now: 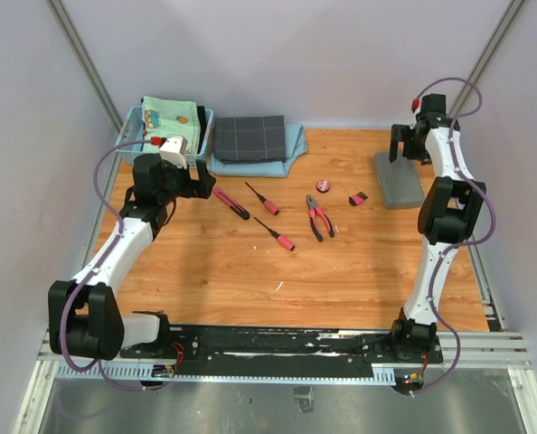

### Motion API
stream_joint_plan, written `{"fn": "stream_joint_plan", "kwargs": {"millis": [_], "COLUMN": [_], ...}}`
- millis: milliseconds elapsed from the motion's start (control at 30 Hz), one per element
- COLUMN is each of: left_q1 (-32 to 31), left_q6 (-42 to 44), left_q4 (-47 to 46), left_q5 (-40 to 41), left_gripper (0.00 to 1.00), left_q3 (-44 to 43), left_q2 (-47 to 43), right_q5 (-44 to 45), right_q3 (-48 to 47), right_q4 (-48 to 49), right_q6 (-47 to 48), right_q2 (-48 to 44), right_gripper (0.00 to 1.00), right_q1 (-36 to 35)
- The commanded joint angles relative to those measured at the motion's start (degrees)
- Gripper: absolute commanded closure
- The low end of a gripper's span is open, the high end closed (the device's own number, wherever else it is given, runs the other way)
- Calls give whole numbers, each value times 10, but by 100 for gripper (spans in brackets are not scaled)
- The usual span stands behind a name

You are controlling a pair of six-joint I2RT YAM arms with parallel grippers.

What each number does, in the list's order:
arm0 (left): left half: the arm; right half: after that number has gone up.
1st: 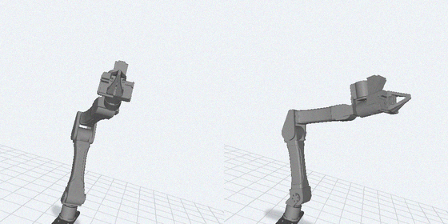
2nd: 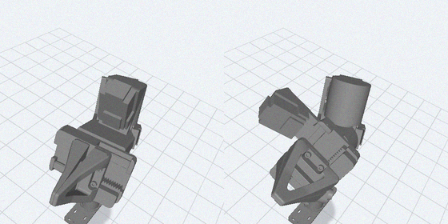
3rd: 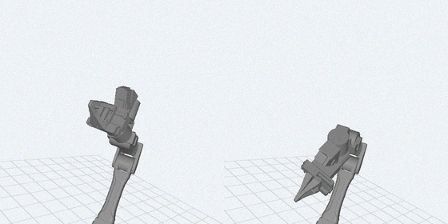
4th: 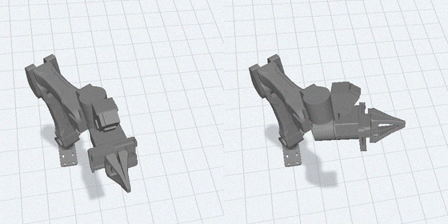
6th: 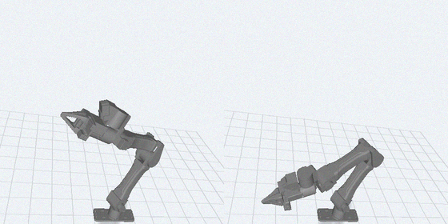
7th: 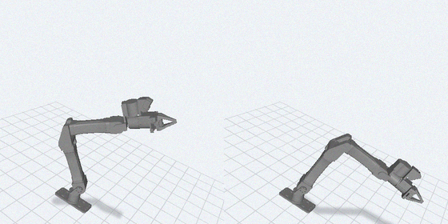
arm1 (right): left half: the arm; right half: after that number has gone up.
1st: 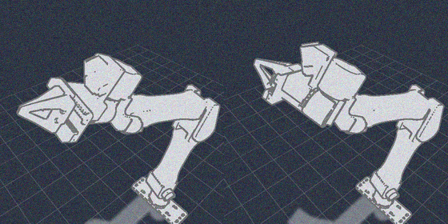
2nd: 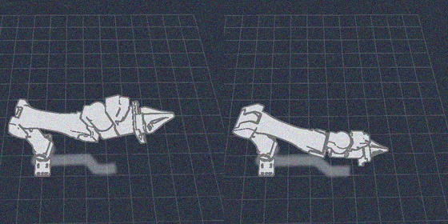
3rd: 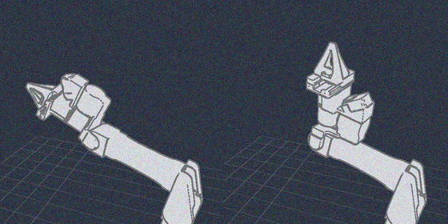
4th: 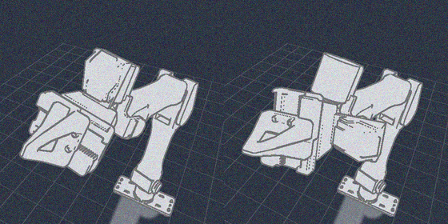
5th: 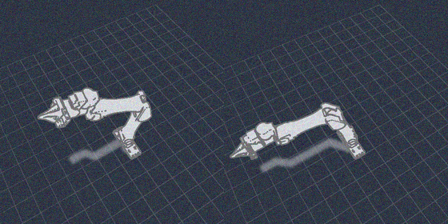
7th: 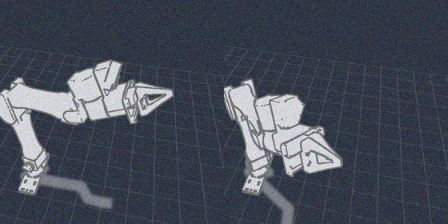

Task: Pack the tool kit
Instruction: Move the toolbox to the center of the board.

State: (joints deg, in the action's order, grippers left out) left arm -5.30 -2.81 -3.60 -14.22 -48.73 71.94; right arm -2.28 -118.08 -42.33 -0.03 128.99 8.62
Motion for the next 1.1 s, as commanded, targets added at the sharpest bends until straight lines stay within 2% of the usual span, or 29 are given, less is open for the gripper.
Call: {"fn": "stream_joint_plan", "kwargs": {"millis": [0, 167, 400, 767, 867, 1067], "left_q1": [-13, -16, -16, -19, -21, -40], "left_q6": [6, 11, 14, 11, 16, 43], "left_q4": [3, 14, 31, 30, 36, 68], "left_q5": [-15, -19, -41, -56, -57, -55], "left_gripper": [1, 1, 1, 1, 1, 1], "left_q3": [-22, -26, -26, -38, -37, -50], "left_q2": [5, 10, 10, 32, 29, 29], "right_q5": [-13, -42, -101, -82, -68, -51], "right_q3": [-98, -173, -119, -142, -105, 58], "right_q4": [31, 36, 130, 118, 98, 109], "right_q6": [-48, -90, -125, -125, -100, -82], "right_q2": [13, 92, 117, 150, 138, 66], "right_gripper": [2, 2, 2, 2, 2, 2], "right_q1": [24, 39, 36, 23, 15, 4]}}
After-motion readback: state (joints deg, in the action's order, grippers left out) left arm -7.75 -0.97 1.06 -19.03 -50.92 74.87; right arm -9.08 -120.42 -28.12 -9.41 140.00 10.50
